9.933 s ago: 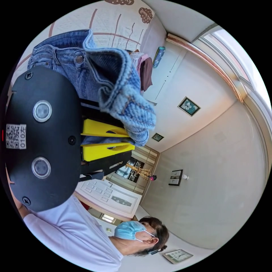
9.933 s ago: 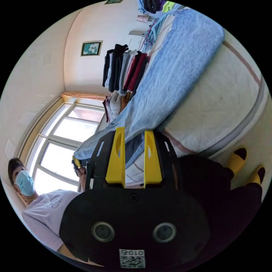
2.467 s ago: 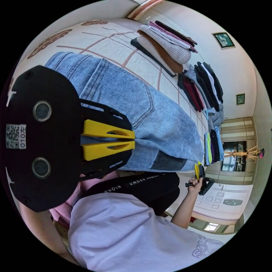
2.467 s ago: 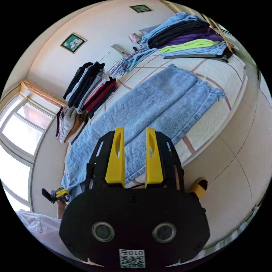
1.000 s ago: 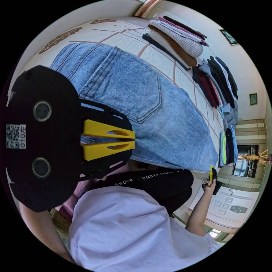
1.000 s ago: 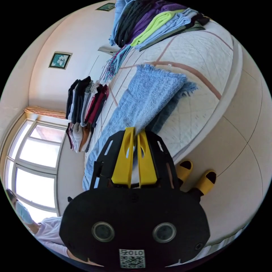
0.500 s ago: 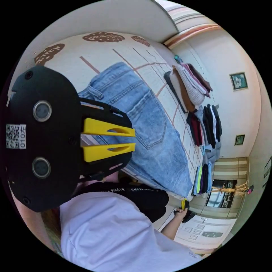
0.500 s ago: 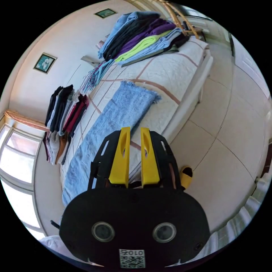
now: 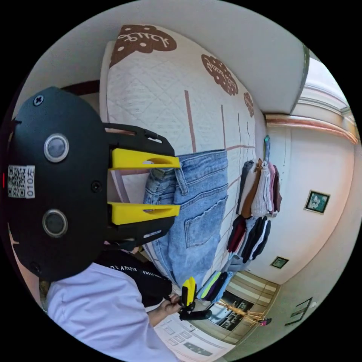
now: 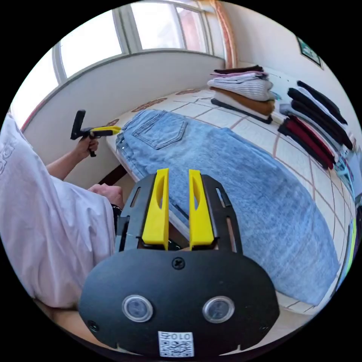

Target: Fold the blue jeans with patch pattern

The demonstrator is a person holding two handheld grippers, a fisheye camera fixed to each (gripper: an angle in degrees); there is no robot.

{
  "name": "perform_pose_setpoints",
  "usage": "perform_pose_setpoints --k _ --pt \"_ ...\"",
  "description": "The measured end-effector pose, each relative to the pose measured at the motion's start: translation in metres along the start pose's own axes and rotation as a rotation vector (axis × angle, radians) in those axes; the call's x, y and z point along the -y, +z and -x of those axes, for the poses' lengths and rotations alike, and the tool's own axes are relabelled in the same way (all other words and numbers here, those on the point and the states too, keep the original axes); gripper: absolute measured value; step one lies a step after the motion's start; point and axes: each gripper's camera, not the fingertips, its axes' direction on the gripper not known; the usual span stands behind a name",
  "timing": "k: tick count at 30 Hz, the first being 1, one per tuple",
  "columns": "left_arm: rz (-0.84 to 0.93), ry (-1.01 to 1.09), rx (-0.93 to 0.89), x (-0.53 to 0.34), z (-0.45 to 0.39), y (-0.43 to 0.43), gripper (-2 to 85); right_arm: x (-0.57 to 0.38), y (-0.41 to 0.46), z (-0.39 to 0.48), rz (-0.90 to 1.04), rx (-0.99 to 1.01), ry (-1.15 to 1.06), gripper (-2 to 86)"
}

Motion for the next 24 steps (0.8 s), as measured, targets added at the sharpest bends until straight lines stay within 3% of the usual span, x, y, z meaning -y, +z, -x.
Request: perform_pose_setpoints --k 5,13,17,21,24 --pt "-0.043 -0.171 -0.128 0.0 0.059 0.009 12.8 0.029 0.033 0.054 0.07 -0.057 -0.117 10.3" --pt "-0.085 -0.201 -0.217 0.002 0.084 0.02 6.3 0.051 0.084 0.103 0.204 -0.216 -0.241 8.9" --pt "-0.157 -0.146 -0.304 0.021 0.084 -0.009 3.0 0.066 0.078 0.099 0.14 -0.263 -0.174 3.9" --pt "-0.082 -0.087 -0.277 0.038 0.073 -0.03 1.8 0.077 0.035 0.106 0.039 -0.278 -0.172 3.1" --pt "0.031 -0.091 -0.251 0.028 0.081 -0.018 1.4 0.072 0.034 0.104 0.069 -0.207 -0.199 3.0"
